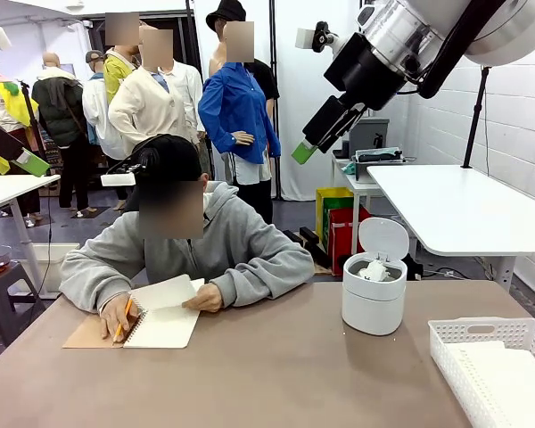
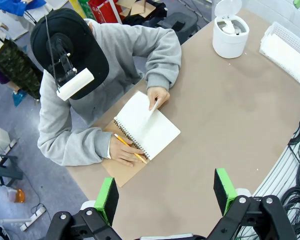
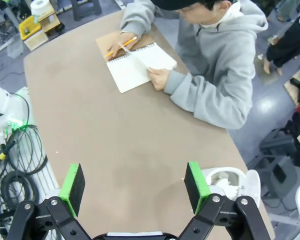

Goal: Sort the paper based on its condition.
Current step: If a person hands you a paper, place it in the Organizing basket , and if it's crumpled, put it in the Trash can.

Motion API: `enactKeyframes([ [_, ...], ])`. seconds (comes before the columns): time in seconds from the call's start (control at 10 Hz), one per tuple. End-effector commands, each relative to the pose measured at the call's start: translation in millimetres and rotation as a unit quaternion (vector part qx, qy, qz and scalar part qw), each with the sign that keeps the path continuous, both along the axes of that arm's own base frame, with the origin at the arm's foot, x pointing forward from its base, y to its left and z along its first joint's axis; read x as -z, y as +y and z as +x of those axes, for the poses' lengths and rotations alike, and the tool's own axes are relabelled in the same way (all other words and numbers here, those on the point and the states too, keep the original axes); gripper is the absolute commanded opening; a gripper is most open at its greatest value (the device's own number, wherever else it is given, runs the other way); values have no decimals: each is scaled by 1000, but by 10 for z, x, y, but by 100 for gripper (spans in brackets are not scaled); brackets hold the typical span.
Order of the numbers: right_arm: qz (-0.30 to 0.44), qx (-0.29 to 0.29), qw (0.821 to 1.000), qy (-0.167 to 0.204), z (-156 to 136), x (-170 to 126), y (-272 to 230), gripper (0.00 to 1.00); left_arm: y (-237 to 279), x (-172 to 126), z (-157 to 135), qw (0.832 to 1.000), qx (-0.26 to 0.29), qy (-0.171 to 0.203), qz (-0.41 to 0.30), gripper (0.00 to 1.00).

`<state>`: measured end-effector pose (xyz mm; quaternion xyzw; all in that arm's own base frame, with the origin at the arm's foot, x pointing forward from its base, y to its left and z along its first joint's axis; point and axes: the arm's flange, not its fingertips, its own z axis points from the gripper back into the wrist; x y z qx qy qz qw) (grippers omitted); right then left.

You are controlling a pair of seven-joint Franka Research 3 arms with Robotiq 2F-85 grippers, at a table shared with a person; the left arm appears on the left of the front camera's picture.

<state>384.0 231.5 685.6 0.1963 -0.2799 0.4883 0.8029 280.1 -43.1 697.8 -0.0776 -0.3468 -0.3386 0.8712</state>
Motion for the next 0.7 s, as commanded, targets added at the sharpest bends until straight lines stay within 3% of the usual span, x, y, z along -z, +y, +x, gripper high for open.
enactKeyframes([
  [0.0,0,0,1000,0,0,0,0,100,10,0,-2,1000,-1,0,-1,100],
  [0.2,-14,54,998,21,-117,-25,74,100,10,0,-2,1000,-1,0,-1,100],
  [0.6,-27,99,995,-5,-280,-92,121,100,10,0,-2,1000,-1,0,-1,100],
])
